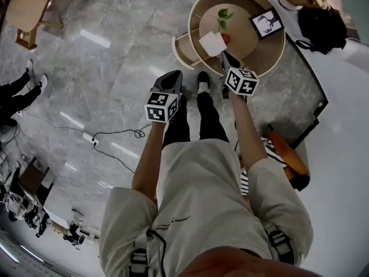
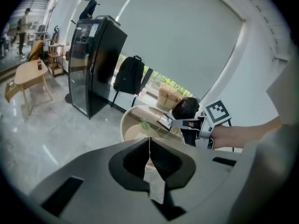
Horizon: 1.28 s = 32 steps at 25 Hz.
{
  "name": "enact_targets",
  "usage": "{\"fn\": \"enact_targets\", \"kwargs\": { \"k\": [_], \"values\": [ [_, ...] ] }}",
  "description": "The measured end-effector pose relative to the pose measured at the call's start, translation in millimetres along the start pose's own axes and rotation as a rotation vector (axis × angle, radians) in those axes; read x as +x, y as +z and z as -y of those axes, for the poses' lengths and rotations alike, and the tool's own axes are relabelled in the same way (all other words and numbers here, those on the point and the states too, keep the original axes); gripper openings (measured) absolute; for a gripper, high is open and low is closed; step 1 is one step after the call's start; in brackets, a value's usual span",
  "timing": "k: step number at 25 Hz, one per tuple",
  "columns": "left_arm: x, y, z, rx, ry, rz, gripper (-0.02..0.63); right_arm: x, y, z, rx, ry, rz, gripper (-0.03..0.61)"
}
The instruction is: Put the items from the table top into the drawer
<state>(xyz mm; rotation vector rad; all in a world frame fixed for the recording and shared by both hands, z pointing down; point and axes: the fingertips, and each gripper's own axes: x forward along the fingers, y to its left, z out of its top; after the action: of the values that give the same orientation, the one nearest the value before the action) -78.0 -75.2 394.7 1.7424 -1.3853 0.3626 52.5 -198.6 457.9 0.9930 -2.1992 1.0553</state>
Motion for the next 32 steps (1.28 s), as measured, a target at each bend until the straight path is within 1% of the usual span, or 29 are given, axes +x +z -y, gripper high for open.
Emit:
{"fn": "enact_targets", "kwargs": {
  "k": [3,5,8,10,13,16,19,22,23,24,25,27,29,32],
  "values": [
    [51.5,-45.4,-29.2,0.011,-0.021,-0.061,0.021,35.8,-28.1,37.8,-0.038,-0.055,0.003,0.040],
    [81.8,-69.7,-50.2,0.035,-0.018,-0.091,0.021,60.0,-55.5,61.2,-0.060,-0.092,-0.031,0.040],
    [116.7,-97.1,-70.1,0.042,-0.015,-0.108,0.021,90.4,-92.5,89.9,-0.075,-0.129,-0.086,0.040],
    [133.8,-112.6,-75.9,0.035,-0.014,-0.114,0.021,106.5,-104.9,98.9,-0.115,-0.131,-0.104,0.040],
    [155.6,-127.8,-84.0,0.026,-0.008,-0.113,0.021,132.2,-109.1,99.1,-0.223,-0.108,-0.117,0.040],
    [172.7,-134.9,-90.3,-0.008,-0.002,-0.095,0.021,154.0,-110.6,98.4,-0.313,-0.087,-0.130,0.040],
    [188.0,-136.4,-94.2,-0.021,-0.013,-0.079,0.021,167.2,-107.5,108.5,-0.347,-0.120,-0.136,0.041],
    [200.2,-140.3,-100.1,-0.008,-0.026,-0.075,0.021,179.0,-105.7,109.6,-0.350,-0.096,-0.138,0.042],
    [203.7,-142.6,-102.6,-0.001,-0.027,-0.074,0.021,183.3,-107.1,108.2,-0.361,-0.079,-0.144,0.052],
    [207.0,-145.6,-104.8,0.004,-0.028,-0.073,0.021,187.4,-110.1,106.7,-0.374,-0.060,-0.153,0.108],
    [210.3,-149.2,-106.8,0.006,-0.029,-0.071,0.021,191.1,-114.3,105.9,-0.390,-0.041,-0.165,0.183],
    [217.5,-157.5,-111.6,-0.006,-0.028,-0.066,0.021,199.4,-123.4,106.6,-0.425,-0.010,-0.192,0.254],
    [224.8,-166.4,-115.9,-0.026,-0.022,-0.064,0.021,209.8,-132.2,110.4,-0.461,0.010,-0.230,0.281],
    [232.0,-175.0,-116.7,-0.042,-0.019,-0.061,0.021,225.2,-144.7,118.8,-0.495,0.017,-0.308,0.284]
  ]
}}
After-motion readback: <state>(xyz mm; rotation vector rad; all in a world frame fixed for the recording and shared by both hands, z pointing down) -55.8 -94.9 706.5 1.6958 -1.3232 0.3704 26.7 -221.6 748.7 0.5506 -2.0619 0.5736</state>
